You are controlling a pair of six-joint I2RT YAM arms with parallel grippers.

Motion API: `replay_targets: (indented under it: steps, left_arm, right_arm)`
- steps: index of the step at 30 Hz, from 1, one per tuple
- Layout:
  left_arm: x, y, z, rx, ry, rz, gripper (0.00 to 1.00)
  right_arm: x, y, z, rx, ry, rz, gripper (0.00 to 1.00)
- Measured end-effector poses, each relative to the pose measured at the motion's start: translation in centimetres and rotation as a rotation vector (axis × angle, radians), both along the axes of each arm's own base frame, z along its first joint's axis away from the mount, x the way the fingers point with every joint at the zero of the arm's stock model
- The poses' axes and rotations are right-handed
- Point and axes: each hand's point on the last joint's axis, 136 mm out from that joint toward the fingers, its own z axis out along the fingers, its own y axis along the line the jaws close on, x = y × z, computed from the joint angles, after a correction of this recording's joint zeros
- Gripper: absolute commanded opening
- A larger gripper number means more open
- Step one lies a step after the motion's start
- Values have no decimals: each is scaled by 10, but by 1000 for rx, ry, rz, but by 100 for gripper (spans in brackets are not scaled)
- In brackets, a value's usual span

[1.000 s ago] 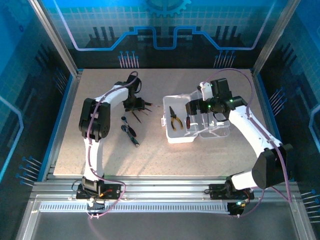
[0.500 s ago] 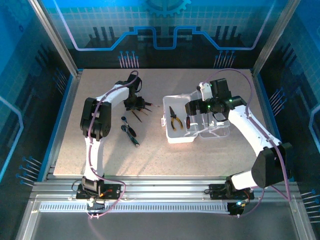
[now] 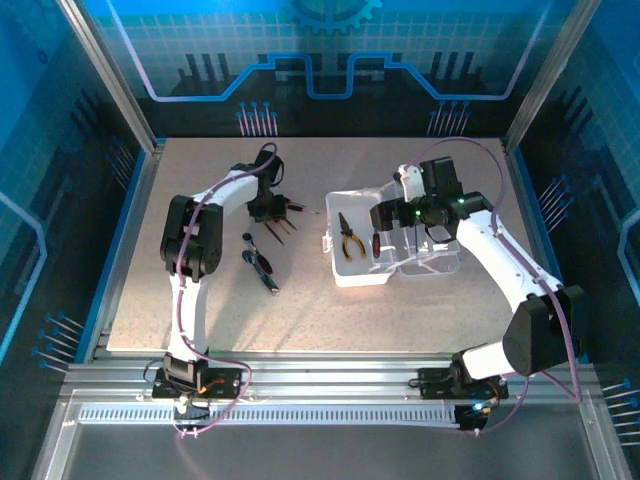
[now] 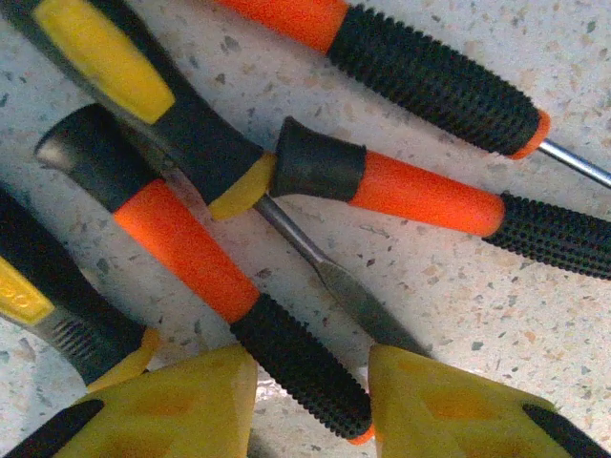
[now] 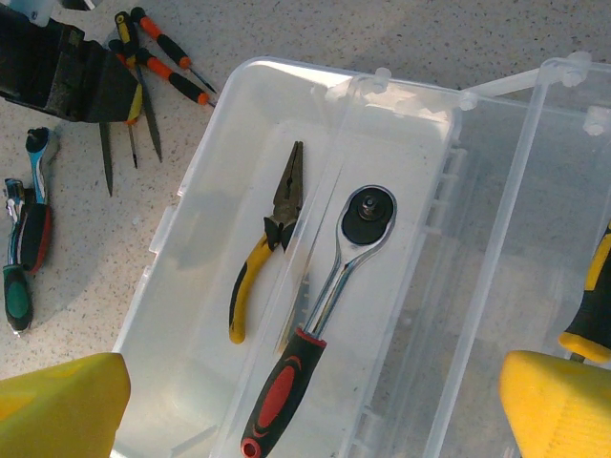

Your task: Pack the tool kit

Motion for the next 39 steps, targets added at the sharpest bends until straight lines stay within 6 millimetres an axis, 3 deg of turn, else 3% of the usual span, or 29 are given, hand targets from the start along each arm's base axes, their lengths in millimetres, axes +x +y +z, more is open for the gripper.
replay_targets:
  steps: [39]
  left_arm:
    - [-29, 15, 2, 51, 32, 12, 5]
  right_arm:
    - [-2, 4, 3, 22, -5, 17, 100]
